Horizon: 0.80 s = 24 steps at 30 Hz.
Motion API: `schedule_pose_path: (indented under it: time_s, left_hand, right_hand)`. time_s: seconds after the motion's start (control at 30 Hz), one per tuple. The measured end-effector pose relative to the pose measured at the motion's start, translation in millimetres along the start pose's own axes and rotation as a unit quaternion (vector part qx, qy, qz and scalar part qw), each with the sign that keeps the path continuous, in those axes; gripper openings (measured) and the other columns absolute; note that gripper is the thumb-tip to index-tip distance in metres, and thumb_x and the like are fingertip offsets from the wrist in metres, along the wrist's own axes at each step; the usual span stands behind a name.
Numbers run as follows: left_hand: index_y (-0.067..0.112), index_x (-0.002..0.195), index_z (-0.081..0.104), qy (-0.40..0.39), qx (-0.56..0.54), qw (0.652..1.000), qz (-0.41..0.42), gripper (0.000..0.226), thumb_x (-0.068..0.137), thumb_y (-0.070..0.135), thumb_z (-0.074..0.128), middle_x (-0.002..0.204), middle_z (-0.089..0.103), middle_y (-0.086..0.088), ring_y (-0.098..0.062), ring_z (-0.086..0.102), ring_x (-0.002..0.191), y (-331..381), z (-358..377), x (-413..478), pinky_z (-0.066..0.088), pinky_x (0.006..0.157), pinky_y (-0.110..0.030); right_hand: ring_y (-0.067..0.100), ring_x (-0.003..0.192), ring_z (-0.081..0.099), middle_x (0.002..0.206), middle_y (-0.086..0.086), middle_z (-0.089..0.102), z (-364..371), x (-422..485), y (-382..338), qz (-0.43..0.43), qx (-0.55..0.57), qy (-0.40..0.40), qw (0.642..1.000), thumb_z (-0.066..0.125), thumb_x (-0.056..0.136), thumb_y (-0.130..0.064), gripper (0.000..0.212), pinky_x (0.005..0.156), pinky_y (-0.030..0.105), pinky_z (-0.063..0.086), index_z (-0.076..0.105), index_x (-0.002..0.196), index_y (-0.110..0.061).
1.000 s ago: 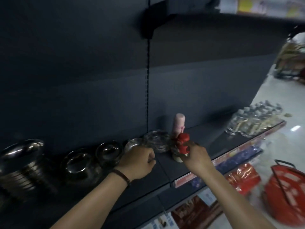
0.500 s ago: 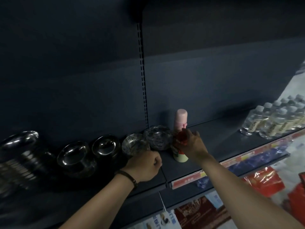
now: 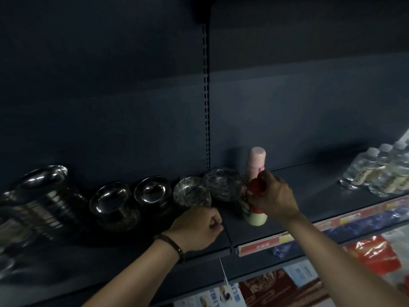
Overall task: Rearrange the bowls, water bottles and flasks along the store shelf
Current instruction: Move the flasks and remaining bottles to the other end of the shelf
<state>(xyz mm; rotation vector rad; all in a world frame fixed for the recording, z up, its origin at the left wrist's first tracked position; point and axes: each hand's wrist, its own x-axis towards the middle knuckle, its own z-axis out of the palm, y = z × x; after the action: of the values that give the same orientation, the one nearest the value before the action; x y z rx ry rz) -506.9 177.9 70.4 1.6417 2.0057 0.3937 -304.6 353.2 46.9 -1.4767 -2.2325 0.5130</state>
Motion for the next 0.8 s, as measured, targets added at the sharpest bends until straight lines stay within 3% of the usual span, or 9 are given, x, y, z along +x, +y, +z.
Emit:
schedule_pose_path:
  time_s: [0.2, 0.4, 0.53, 0.67, 0.73, 0.8]
  left_hand:
    - [0.03, 0.136, 0.065, 0.02, -0.023, 1.0, -0.008, 0.039, 0.1, 0.045, 0.069, 0.129, 0.071, 0.008, -0.01, 0.069, 0.108, -46.5, -43.4, -30.5, 0.057, 0.102, -0.033]
    - [0.04, 0.135, 0.06, 0.07, -0.108, 0.991, -0.038, 0.053, 0.088, 0.057, 0.078, 0.126, 0.068, 0.017, -0.002, 0.068, 0.108, -122.0, -94.8, -103.0, 0.058, 0.103, -0.033]
    - [0.041, 0.118, 0.067, 0.071, -0.123, 0.987, -0.072, 0.035, 0.087, 0.051, 0.081, 0.109, 0.075, 0.018, 0.003, 0.071, 0.102, -185.0, -134.3, -172.3, 0.061, 0.096, -0.032]
    - [0.026, 0.118, 0.073, 0.057, -0.071, 0.986, -0.14, 0.028, 0.093, 0.036, 0.081, 0.106, 0.075, 0.013, -0.003, 0.072, 0.098, -256.3, -172.7, -250.3, 0.06, 0.094, -0.035]
    - [0.029, 0.106, 0.072, 0.071, -0.051, 0.981, -0.174, 0.013, 0.095, 0.031, 0.079, 0.096, 0.069, 0.03, 0.01, 0.065, 0.091, -294.4, -184.1, -291.1, 0.055, 0.086, -0.026]
    - [0.037, 0.104, 0.068, 0.1, -0.05, 0.973, -0.203, 0.016, 0.096, 0.026, 0.078, 0.085, 0.062, 0.039, 0.024, 0.058, 0.085, -337.1, -188.0, -328.4, 0.043, 0.076, -0.007]
  right_hand:
    - [0.011, 0.094, 0.069, 0.104, -0.014, 0.071, -38.9, -20.0, -83.9, -0.091, 0.022, -0.059, 0.994, 0.086, 0.066, -0.056, 0.058, 0.082, 0.029, 0.059, 0.065, 0.119, -0.043]
    - [-0.007, 0.096, 0.067, 0.105, -0.026, 0.071, -6.1, -50.8, -214.7, -0.186, 0.063, -0.109, 0.974, 0.086, 0.06, -0.064, 0.064, 0.085, 0.018, 0.056, 0.065, 0.118, -0.048]
    - [-0.009, 0.095, 0.067, 0.103, -0.027, 0.071, 39.3, -78.7, -309.4, -0.233, 0.096, -0.169, 0.953, 0.086, 0.06, -0.062, 0.065, 0.078, 0.014, 0.054, 0.064, 0.119, -0.047]
    - [-0.003, 0.097, 0.067, 0.108, -0.024, 0.069, 94.1, -112.2, -399.9, -0.281, 0.105, -0.226, 0.927, 0.091, 0.063, -0.054, 0.062, 0.078, 0.026, 0.063, 0.062, 0.117, -0.047]
    - [-0.002, 0.096, 0.067, 0.107, -0.023, 0.069, 124.0, -131.4, -443.9, -0.31, 0.097, -0.24, 0.915, 0.09, 0.062, -0.056, 0.061, 0.078, 0.03, 0.064, 0.063, 0.115, -0.047]
    - [-0.003, 0.094, 0.066, 0.102, -0.023, 0.07, 154.7, -150.2, -485.7, -0.336, 0.099, -0.251, 0.903, 0.088, 0.06, -0.058, 0.059, 0.079, 0.032, 0.063, 0.063, 0.113, -0.046]
